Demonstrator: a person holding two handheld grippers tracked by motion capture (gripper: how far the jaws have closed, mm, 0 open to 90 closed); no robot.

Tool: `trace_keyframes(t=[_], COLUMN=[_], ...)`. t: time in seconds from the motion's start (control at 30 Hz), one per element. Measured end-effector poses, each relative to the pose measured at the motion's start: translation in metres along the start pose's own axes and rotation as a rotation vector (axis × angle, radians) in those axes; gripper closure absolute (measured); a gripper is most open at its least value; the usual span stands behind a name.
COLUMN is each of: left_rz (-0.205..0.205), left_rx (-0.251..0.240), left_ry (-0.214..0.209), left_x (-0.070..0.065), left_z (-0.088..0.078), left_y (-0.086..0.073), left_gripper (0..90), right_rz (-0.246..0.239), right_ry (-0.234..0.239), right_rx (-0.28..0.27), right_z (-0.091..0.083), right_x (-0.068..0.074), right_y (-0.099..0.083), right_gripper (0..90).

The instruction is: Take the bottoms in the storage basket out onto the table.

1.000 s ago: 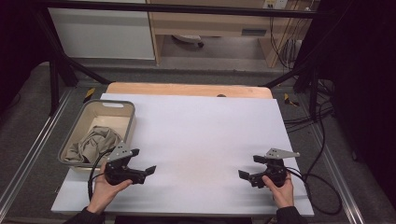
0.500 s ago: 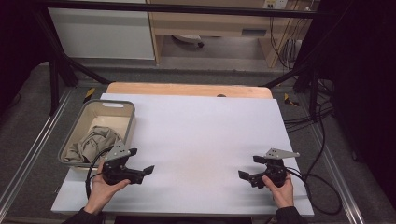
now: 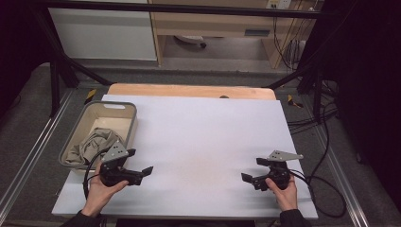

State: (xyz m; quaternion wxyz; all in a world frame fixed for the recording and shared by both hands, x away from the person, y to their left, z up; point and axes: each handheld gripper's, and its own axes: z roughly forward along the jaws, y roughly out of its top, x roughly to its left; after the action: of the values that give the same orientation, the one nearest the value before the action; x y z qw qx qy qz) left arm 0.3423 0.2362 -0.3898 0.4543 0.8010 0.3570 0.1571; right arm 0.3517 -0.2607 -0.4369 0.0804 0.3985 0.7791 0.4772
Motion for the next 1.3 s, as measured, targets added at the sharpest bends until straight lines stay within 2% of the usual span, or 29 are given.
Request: trace_keyframes(t=[0.37,1.3], left_rz=[-0.011,-0.008], left_rx=[-0.003,0.002], left_ry=[0.011,0.039], left_x=[0.005,0.015], left_z=[-0.007,-0.019], left_y=[0.002,0.002], left_gripper=[5.6,4.5], right_rz=[-0.001,-0.004], right_ry=[-0.001,0.001], right_rx=[0.002,0.007], right_z=[0.0,0.001], right_x=[0.0,0.0], right_y=[0.0,0.0], right_gripper=[0.6,0.6])
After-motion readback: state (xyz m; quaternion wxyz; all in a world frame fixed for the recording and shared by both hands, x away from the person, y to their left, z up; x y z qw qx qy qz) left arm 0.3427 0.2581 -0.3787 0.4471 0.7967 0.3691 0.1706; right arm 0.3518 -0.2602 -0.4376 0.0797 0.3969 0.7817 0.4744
